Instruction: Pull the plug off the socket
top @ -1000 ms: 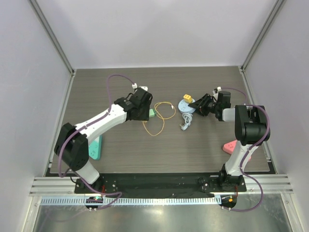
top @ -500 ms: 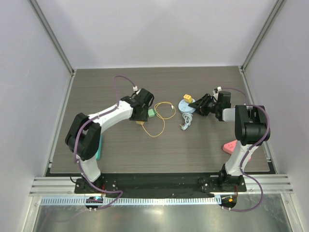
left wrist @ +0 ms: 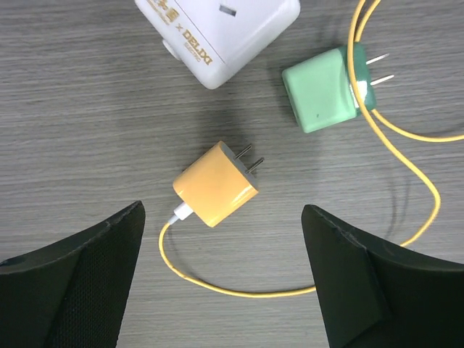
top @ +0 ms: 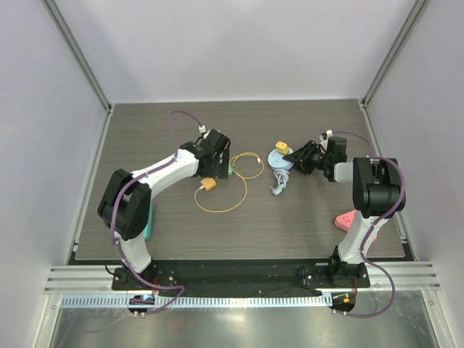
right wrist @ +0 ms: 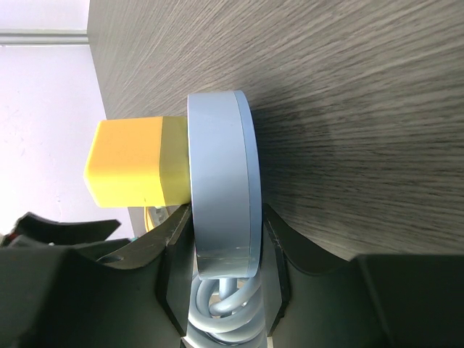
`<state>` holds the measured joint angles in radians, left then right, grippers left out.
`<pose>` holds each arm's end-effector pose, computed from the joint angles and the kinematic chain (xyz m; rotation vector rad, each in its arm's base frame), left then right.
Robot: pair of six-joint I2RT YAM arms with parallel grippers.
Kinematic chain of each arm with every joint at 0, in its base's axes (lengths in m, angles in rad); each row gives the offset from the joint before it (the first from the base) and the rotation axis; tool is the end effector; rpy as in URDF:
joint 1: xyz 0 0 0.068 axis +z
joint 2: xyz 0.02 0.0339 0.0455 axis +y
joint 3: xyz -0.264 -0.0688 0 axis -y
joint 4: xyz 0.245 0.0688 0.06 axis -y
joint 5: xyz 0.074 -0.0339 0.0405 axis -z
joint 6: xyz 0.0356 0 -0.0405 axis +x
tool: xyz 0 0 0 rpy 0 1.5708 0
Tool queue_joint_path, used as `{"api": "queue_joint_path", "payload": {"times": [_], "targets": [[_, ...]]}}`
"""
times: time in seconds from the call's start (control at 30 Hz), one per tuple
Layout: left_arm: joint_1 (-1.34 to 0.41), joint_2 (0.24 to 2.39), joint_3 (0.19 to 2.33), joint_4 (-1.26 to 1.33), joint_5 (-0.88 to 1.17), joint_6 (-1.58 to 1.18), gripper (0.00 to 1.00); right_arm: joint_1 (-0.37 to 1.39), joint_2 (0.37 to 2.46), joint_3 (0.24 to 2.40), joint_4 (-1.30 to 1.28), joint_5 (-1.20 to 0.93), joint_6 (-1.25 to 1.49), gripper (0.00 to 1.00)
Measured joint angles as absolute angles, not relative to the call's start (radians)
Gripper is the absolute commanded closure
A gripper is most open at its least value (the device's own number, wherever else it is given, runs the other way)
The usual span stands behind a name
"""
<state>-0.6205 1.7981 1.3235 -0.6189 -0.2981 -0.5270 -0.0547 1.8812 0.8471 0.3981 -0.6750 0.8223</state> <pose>0.3107 -0.2092 0.2162 0.0265 2.5850 -0.0153 0.3600 0.0026 0.1245 0.5957 2.2109 1.1597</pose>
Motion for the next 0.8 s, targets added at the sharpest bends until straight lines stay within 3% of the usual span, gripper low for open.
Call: {"api": "queue_joint_path", "payload": {"times": [0.23,0.43,0.6,0.8], "targets": [[-0.62,1.642,1.32,-0.616,-0.3,-0.521,0.08,-0.055,1.886,0.847,0.407,-0.68,0.823,0.99],[-0.62,1.61,1.409,-0.545,-0.143,-0.524,0.18,-0.055,1.886,0.847,0.408,-0.68,0.822,0.99],[-0.622,1.776,1.593,-0.456,0.056,-0.555,0.18,-0.055,1.889,0.847,0.411,-0.685,0.823,0.99],[-0.657,2.061,1.834,-0.409,0.136,-0.561,0.16,-0.057,1.895,0.847,0.42,-0.698,0.822,0.99]]}}
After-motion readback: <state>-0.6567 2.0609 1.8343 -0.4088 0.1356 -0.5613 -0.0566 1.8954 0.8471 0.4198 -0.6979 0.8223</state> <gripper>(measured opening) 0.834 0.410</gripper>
